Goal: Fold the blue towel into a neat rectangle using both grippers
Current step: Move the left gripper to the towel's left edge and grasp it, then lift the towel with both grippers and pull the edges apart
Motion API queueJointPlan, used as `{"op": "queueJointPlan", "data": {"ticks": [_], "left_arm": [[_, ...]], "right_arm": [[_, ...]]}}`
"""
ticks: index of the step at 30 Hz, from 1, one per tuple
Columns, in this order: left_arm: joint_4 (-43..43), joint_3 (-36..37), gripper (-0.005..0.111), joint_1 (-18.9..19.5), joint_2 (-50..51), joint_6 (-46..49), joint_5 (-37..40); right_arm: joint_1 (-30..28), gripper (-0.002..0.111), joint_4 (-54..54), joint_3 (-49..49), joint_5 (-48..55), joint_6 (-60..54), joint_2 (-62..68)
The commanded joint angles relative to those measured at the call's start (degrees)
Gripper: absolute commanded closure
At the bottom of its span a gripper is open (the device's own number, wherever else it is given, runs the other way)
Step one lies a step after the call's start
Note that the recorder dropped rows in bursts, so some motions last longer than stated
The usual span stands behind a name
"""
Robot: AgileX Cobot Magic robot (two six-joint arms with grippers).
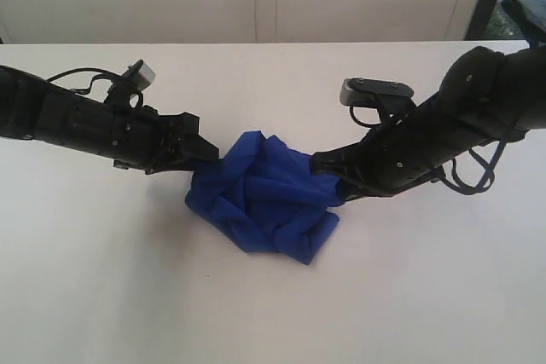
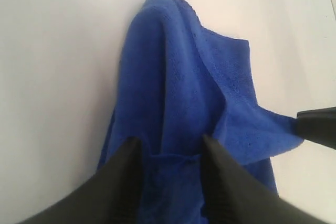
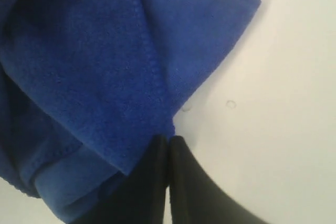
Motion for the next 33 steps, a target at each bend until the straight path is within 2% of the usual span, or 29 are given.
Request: {"op": "queueJointPlan", "data": {"ticks": [1, 4, 14, 20, 27, 33], "left_arm": [[-1.1, -0.1, 0.084, -0.2, -0.3, 1.0, 2.7], [-1.1, -0.1, 0.106, -0.2, -0.3, 4.1, 6.6], [0.9, -0.1, 0.107, -0.1, -5.1, 6.2, 12.8], [7.6, -0.1, 0.107, -0.1, -12.1, 5.9, 14.0], [20.7, -0.1, 0.107, -0.1, -19.7, -8.3, 12.7], [29.0, 1.0, 0.107, -0.1, -27.2, -14.1, 12.9]], "right_arm": [[0.1, 0.108, -0.5, 0.4, -1.0, -0.3, -0.5], [0.1, 0.108, -0.5, 0.4, -1.8, -0.3, -0.5], [0.0, 0.108, -0.9, 0.4, -4.7, -0.3, -5.3], [0.0, 0.108, -6.5, 0.5, -3.7, 1.1, -11.5], [0.0, 0.108, -13.8, 1.8, 1.1, 2.1, -19.6], [0.0, 0.108, -23.7, 2.9, 3.6, 11.2, -26.9]]}}
